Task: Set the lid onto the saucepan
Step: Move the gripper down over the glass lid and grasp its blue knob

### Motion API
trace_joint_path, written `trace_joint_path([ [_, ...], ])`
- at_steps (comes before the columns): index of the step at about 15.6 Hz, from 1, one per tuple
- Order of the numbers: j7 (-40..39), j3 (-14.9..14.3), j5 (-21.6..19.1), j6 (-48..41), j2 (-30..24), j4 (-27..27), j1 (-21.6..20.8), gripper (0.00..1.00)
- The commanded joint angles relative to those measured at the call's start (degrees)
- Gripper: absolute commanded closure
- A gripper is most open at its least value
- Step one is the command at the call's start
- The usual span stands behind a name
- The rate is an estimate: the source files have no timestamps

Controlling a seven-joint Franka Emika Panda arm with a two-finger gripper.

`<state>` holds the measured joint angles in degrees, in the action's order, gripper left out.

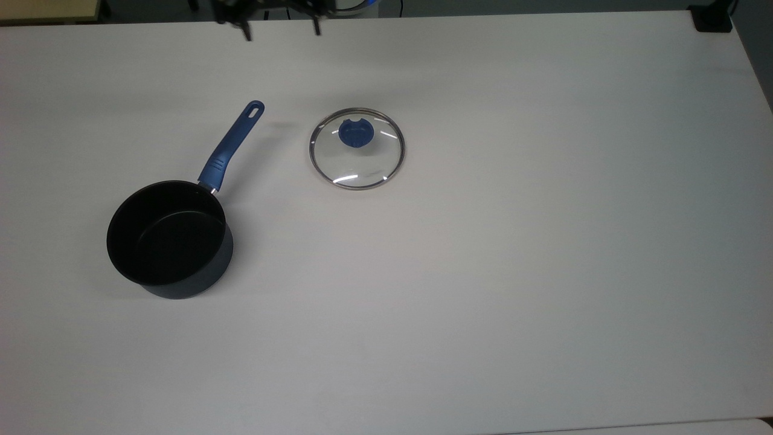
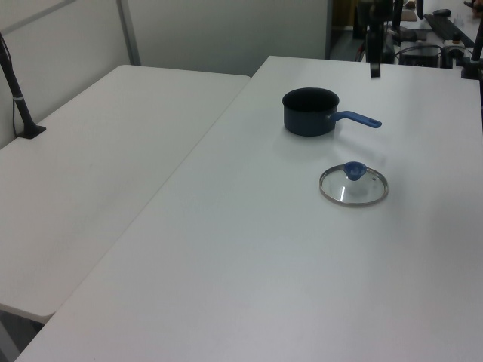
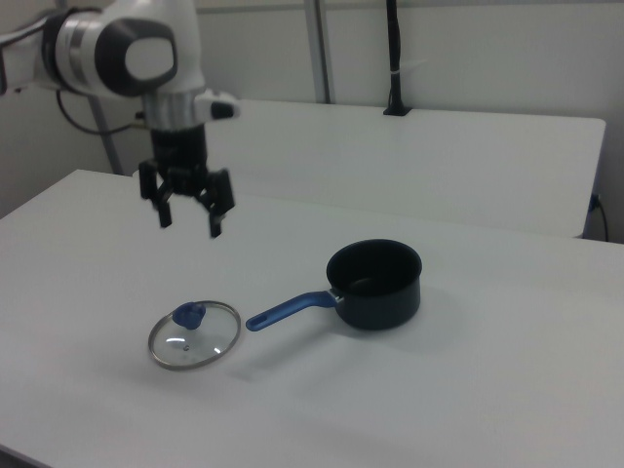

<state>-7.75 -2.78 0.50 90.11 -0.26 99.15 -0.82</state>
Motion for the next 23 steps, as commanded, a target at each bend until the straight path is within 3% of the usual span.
trace_joint_path([
  [1,13.0,3.1,-0.5,12.2,-2.7,14.5,-2.2,0.00],
  [4,13.3,3.8,-3.6,21.0,-0.1,19.0,-2.6,0.00],
  [7,13.5,4.9,-3.7,28.3,2.8,21.0,-2.7,0.02],
  [16,13.8,7.5,-3.7,32.8,9.0,20.9,-2.8,0.02],
  [20,13.8,7.5,-3.7,33.9,9.1,20.7,-2.3,0.33],
  [23,13.6,7.5,-3.7,34.1,9.0,20.7,-2.3,0.47],
])
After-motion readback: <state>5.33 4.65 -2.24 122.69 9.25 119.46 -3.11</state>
